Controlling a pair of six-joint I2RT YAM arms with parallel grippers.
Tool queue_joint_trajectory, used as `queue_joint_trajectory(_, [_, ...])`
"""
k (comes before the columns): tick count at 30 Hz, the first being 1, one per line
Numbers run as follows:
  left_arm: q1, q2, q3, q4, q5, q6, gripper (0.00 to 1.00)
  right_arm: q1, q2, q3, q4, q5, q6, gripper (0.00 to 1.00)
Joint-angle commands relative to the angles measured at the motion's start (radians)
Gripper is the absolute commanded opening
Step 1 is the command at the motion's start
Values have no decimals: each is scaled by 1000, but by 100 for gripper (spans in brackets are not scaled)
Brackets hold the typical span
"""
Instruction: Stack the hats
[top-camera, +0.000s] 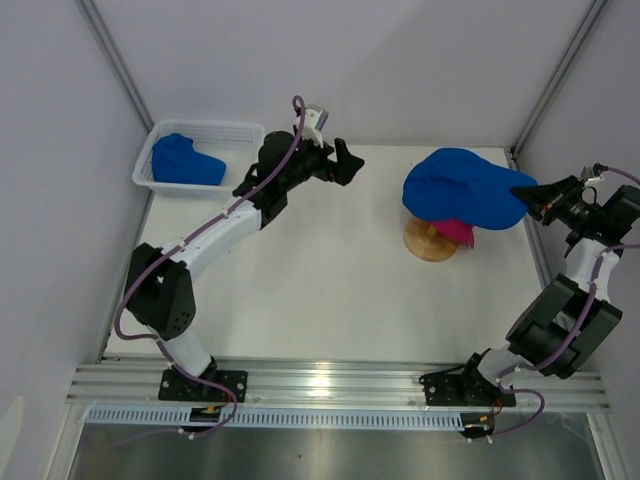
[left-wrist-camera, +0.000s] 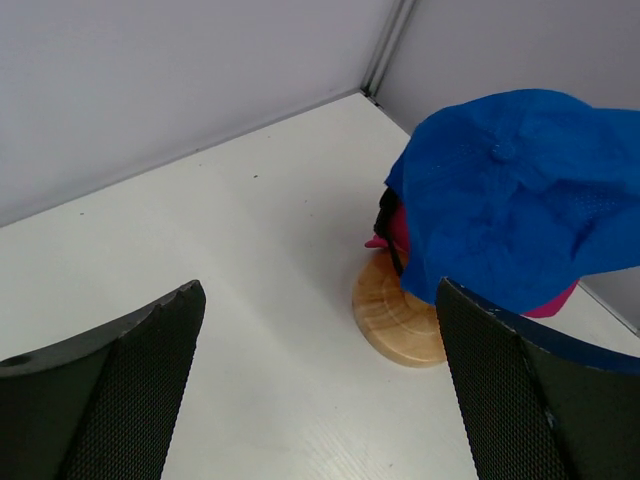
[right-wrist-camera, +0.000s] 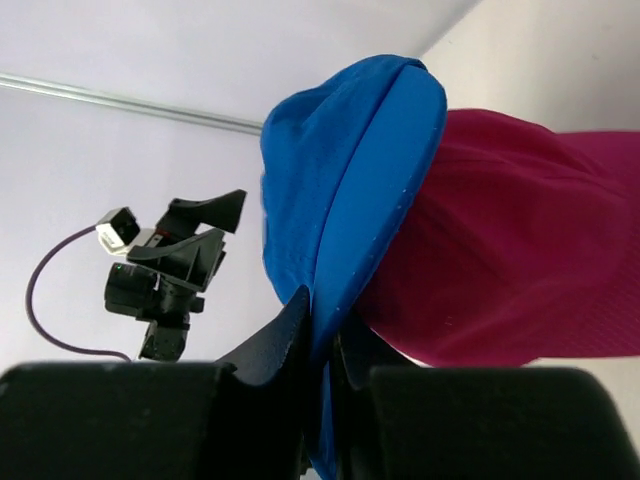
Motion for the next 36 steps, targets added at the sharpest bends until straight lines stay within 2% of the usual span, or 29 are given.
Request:
queue_joint_trajectory(1, [-43, 34, 47, 77, 70, 49, 98, -15, 76, 67, -214, 20, -219, 14])
queue_joint_trajectory(3, [-66, 37, 47, 90, 63, 93, 98, -15, 138, 96, -292, 50, -349, 18])
queue_joint_trajectory(4, [-92, 39, 50, 92, 49, 138, 99, -14, 161, 113, -405, 63, -399, 18])
queue_joint_trajectory(6, [-115, 46, 59, 86, 29, 171, 98, -14, 213, 155, -520, 117, -509, 21])
queue_joint_trajectory(7, [-134, 51, 70, 80, 21, 188, 99, -14, 222, 161, -536, 143, -523, 23])
queue_joint_trajectory(8, [-140, 60, 85, 71, 9, 189, 99, -14, 231, 167, -552, 199, -530, 42])
queue_joint_trajectory(10, [-149, 71, 113, 26, 6, 186, 99, -12, 224, 175, -550, 227, -534, 57])
queue_joint_trajectory(11, [-151, 74, 119, 16, -6, 183, 99, -9, 213, 175, -541, 249, -527, 70])
queue_joint_trajectory(13, [-152, 74, 119, -3, -43, 141, 99, -4, 167, 193, -552, 313, -534, 83])
queue_joint_trajectory(14, [-151, 79, 124, -14, -93, 115, 98, 5, 150, 208, -573, 348, -546, 94])
queue_joint_trajectory(15, [-151, 80, 124, -27, -116, 82, 99, 11, 118, 246, -623, 387, -562, 99])
queue_joint_trajectory(18, [-149, 92, 132, -104, -201, -102, 98, 57, 69, 302, -722, 584, -609, 99])
queue_joint_trajectory(19, [-149, 105, 127, -115, -215, -195, 98, 71, 36, 323, -736, 700, -614, 99])
queue_joint_trajectory(23, [-148, 143, 128, -152, -219, -364, 97, 150, -55, 313, -757, 963, -634, 99])
queue_joint_trajectory(25, [-148, 169, 133, -156, -218, -433, 94, 163, -86, 275, -712, 988, -625, 100])
queue_joint_trajectory(29, [-143, 204, 142, -187, -232, -559, 90, 135, -159, 138, -612, 915, -548, 99])
queue_joint_trajectory(32, [-135, 239, 141, -179, -230, -642, 88, 141, -219, 38, -544, 929, -495, 100])
queue_joint_trajectory(36, [-117, 318, 162, -132, -186, -815, 81, 143, -323, -138, -362, 909, -386, 99])
